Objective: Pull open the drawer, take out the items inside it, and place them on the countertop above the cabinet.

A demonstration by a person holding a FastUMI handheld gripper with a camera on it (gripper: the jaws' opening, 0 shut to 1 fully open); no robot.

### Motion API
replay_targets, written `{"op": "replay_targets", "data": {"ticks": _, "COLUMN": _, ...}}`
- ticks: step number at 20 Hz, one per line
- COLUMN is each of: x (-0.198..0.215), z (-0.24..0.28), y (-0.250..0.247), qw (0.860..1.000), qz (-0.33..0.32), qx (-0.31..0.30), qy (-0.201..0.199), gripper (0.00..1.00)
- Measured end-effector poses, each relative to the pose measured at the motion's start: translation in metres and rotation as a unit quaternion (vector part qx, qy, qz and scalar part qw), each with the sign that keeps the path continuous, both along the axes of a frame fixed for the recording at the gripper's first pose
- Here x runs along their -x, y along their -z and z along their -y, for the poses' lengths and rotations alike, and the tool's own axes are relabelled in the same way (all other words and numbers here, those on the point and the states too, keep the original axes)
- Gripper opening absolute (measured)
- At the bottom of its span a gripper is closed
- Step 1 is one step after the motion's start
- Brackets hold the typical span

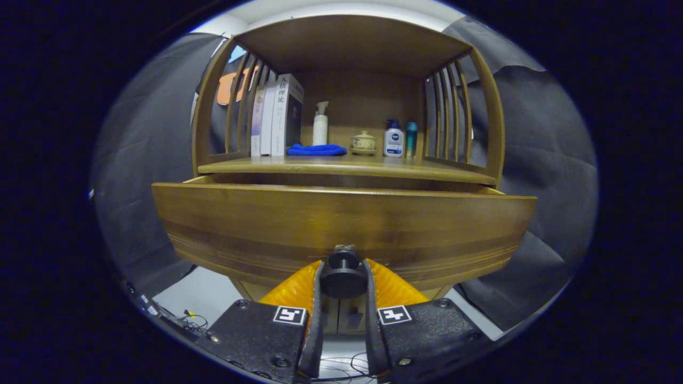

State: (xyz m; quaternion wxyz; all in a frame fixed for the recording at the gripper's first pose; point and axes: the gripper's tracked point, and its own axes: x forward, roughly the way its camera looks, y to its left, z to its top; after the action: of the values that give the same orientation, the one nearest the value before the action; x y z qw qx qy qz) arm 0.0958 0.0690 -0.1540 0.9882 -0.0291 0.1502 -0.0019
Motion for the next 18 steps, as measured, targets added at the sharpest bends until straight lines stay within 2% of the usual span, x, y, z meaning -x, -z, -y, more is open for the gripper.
{"op": "replay_targets", "data": {"ticks": 6, "x": 0.029, "z": -0.001, "y": 0.01, "qw": 1.0, "qz": -0.01, "qx": -0.006, "qy": -0.005, "gripper": 0.36}}
{"op": "replay_targets", "data": {"ticks": 18, "x": 0.027, "z": -0.003, "y": 0.013, "qw": 0.999, "qz": -0.025, "qx": -0.02, "qy": -0.011, "gripper": 0.36}}
